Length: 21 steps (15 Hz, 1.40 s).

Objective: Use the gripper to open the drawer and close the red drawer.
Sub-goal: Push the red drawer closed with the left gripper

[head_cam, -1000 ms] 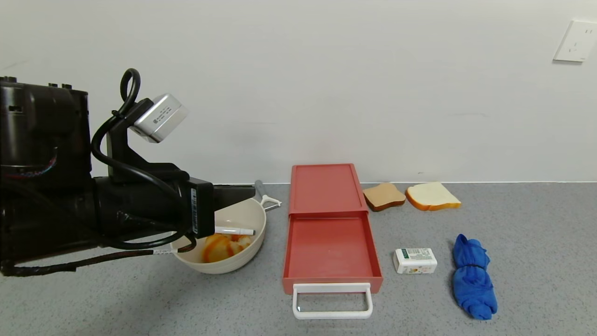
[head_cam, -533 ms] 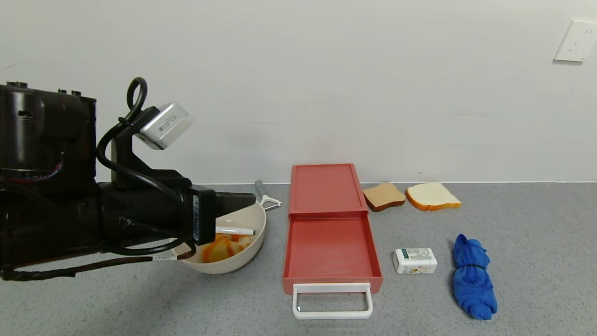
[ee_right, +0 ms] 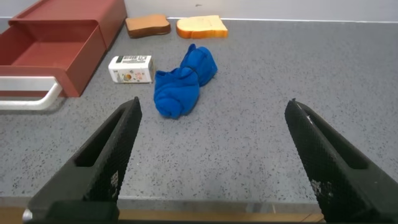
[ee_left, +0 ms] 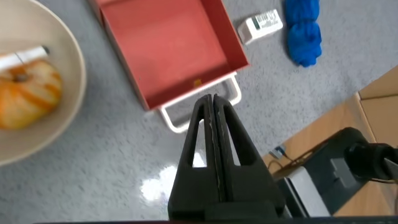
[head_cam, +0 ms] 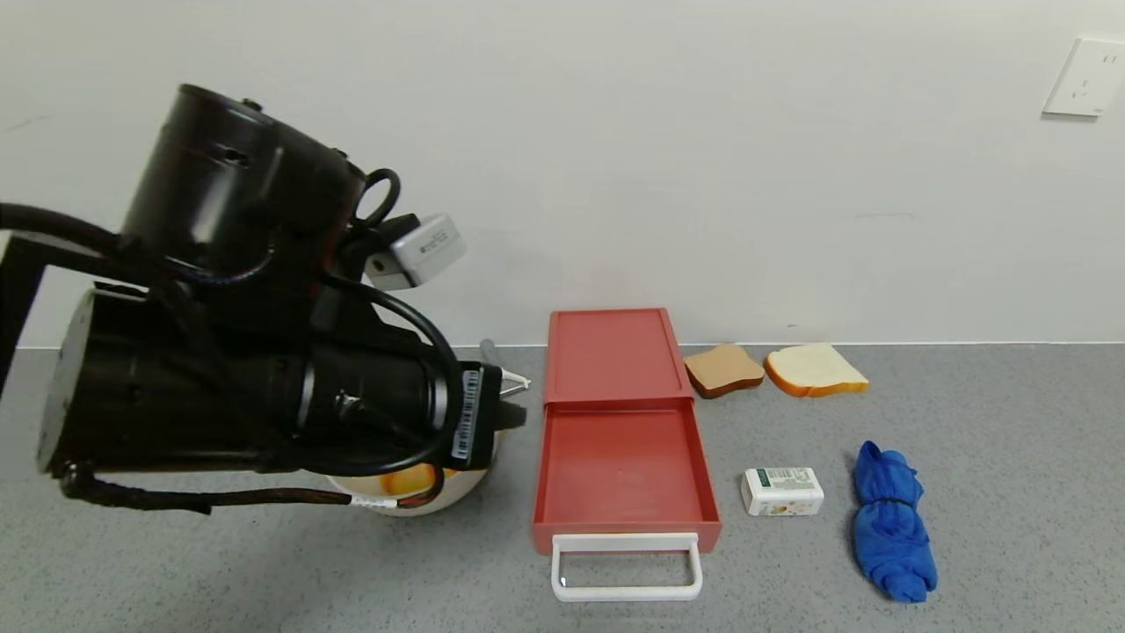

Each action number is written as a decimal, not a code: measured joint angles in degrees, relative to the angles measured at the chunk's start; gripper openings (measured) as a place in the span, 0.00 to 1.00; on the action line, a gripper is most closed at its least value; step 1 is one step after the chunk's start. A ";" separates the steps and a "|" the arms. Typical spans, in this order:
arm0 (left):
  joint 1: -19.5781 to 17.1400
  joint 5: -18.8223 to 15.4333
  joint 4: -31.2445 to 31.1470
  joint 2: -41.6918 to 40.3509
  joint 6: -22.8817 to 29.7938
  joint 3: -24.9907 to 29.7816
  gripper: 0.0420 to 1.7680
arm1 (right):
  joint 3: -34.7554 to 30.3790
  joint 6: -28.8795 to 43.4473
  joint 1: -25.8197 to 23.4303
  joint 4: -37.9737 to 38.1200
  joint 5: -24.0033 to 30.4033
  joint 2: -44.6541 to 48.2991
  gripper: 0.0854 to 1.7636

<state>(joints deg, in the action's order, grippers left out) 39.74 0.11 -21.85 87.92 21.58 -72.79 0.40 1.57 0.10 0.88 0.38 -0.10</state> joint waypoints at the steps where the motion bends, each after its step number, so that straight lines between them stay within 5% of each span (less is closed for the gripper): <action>1: 1.73 1.27 -2.77 1.57 2.32 -2.34 0.04 | -0.02 0.00 -0.02 0.00 -0.02 0.00 0.96; 6: 6.81 4.51 -16.15 9.68 13.68 -11.86 0.04 | -0.02 -0.01 0.00 -0.02 0.00 0.00 0.96; 21: 10.61 3.85 -18.03 26.44 23.02 -13.23 0.04 | 0.04 0.00 0.15 0.06 -0.02 0.00 0.96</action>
<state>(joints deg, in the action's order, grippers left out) 50.35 3.96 -39.88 114.36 44.59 -86.02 0.44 1.57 0.24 0.94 0.35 -0.10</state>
